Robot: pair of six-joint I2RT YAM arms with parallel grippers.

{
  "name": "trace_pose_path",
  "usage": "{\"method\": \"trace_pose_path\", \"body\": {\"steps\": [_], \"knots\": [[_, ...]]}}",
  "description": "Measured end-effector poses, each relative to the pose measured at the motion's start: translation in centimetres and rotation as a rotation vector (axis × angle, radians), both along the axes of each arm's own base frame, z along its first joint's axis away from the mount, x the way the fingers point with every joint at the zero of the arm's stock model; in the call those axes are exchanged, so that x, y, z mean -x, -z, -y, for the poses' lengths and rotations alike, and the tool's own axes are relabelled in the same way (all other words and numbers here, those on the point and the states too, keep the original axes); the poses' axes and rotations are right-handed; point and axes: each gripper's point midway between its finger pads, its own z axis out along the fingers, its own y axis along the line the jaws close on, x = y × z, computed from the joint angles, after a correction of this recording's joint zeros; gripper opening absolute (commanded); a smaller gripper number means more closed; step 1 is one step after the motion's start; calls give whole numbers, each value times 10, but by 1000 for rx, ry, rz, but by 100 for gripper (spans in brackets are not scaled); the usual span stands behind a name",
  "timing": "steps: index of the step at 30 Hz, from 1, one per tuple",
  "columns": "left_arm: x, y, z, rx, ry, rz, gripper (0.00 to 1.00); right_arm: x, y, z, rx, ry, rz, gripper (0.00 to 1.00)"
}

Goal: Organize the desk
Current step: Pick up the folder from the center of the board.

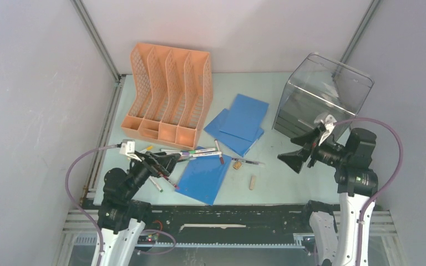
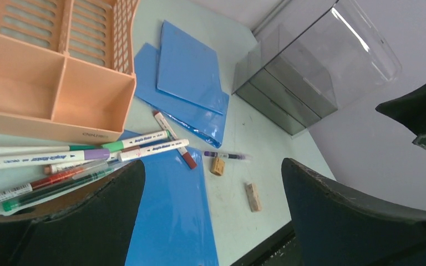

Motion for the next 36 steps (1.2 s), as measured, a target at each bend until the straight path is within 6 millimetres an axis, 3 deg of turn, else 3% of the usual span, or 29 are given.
{"method": "trace_pose_path", "body": {"steps": [6, 12, 18, 23, 30, 36], "knots": [[-1, 16, 16, 21, 71, -54, 100, 24, 26, -18, 68, -245, 91, 100], [3, 31, 42, -12, 159, -112, 100, 29, 37, -23, 100, -327, 121, 100], [5, 60, 70, -108, 205, -199, 100, 28, 48, -23, 125, -342, 99, 100], [8, 66, 97, -85, 241, -187, 100, 24, 62, -22, 163, -335, 64, 100], [1, 98, 112, -1, 209, -256, 100, 18, 77, -16, 221, -298, 24, 100], [-9, 103, 126, 69, 183, -300, 100, 16, 82, -17, 255, -298, 14, 100]]}}
